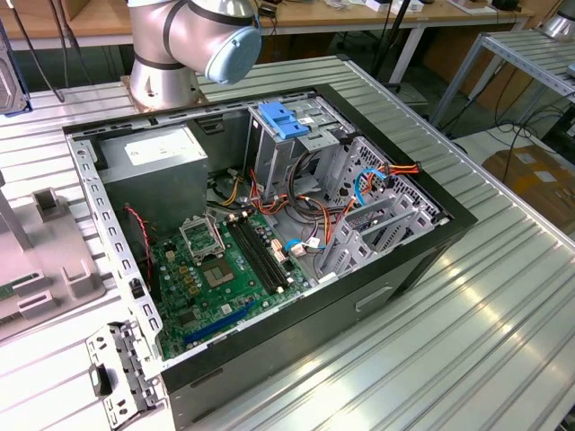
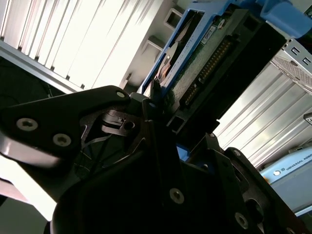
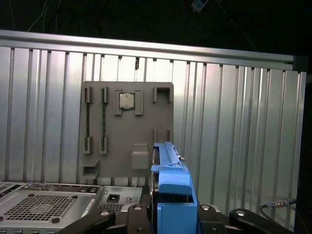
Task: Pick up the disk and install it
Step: 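Pick up the disk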
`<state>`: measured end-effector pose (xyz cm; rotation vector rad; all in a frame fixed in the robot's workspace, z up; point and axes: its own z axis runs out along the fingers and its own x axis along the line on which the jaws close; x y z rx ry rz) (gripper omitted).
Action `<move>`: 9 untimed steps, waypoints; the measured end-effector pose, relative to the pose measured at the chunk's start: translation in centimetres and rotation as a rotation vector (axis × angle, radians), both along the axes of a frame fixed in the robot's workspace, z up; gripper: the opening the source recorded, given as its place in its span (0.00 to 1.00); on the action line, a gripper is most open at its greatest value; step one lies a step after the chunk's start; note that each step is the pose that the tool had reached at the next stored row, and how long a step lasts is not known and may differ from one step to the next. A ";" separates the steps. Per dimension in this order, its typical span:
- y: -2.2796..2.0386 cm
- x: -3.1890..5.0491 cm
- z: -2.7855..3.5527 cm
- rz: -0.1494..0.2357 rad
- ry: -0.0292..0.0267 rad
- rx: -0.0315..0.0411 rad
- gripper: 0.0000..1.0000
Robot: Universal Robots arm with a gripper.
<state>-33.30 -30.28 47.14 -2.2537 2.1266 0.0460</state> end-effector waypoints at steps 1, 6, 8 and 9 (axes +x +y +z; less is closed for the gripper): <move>0.00 0.12 0.00 0.000 0.0001 0.0000 0.36; 0.00 0.70 -0.01 0.000 0.0000 0.0000 0.36; 0.00 0.91 -0.01 0.000 0.0000 0.0000 0.36; 0.00 1.00 -0.01 0.000 0.0000 0.0000 0.36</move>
